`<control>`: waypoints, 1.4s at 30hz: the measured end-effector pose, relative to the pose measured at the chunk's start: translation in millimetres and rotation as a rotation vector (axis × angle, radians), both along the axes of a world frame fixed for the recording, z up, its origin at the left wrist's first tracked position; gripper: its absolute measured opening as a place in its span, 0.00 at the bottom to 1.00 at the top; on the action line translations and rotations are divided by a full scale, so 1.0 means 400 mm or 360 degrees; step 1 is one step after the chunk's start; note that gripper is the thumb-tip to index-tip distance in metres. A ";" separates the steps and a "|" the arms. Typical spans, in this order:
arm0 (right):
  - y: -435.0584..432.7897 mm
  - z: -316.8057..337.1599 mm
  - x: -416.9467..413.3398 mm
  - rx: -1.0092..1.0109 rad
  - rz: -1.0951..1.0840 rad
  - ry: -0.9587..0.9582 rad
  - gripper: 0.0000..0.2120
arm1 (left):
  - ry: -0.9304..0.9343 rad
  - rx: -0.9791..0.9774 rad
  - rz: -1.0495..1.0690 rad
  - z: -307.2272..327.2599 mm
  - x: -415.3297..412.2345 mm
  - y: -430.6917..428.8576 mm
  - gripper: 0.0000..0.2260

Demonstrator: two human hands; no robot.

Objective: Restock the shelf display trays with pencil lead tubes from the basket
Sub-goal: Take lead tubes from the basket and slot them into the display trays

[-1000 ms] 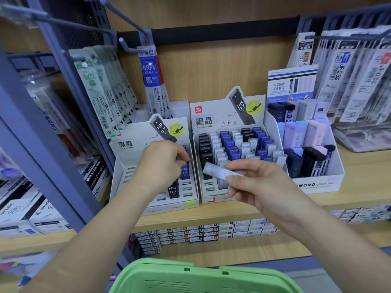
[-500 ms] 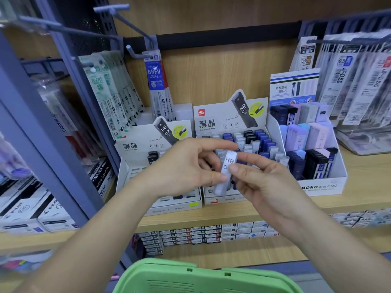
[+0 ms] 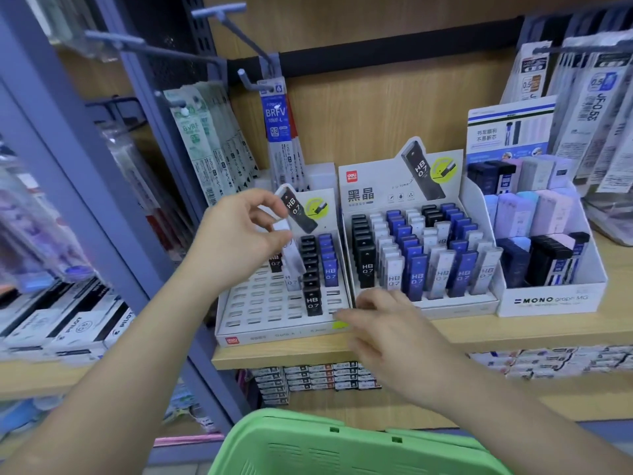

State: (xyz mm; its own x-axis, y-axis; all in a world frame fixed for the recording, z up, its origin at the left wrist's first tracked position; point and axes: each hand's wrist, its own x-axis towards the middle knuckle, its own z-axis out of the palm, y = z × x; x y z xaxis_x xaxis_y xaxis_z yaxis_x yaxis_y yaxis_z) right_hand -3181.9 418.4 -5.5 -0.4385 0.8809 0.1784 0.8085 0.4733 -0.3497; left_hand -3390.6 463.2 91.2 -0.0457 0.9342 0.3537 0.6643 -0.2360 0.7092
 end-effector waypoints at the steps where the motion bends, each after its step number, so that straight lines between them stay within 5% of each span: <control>1: -0.002 -0.004 -0.007 0.0042 -0.0012 -0.0118 0.20 | 0.0044 0.0010 0.0034 -0.004 -0.010 0.002 0.10; 7: 0.003 -0.022 -0.014 0.0276 -0.0049 -0.0372 0.23 | 0.0439 -0.0004 0.0067 -0.022 -0.026 -0.001 0.10; 16: 0.003 -0.046 -0.004 0.0256 -0.0001 -0.0231 0.25 | 0.0398 -0.0204 -0.0139 -0.082 -0.039 0.000 0.12; 30: 0.049 -0.082 -0.028 0.0536 -0.0142 0.0104 0.06 | 0.0189 -0.0133 -0.0129 -0.101 -0.043 -0.002 0.10; 42: 0.048 -0.099 -0.032 0.0612 -0.0197 0.0171 0.03 | 0.0378 -0.0070 -0.0218 -0.106 -0.055 0.001 0.11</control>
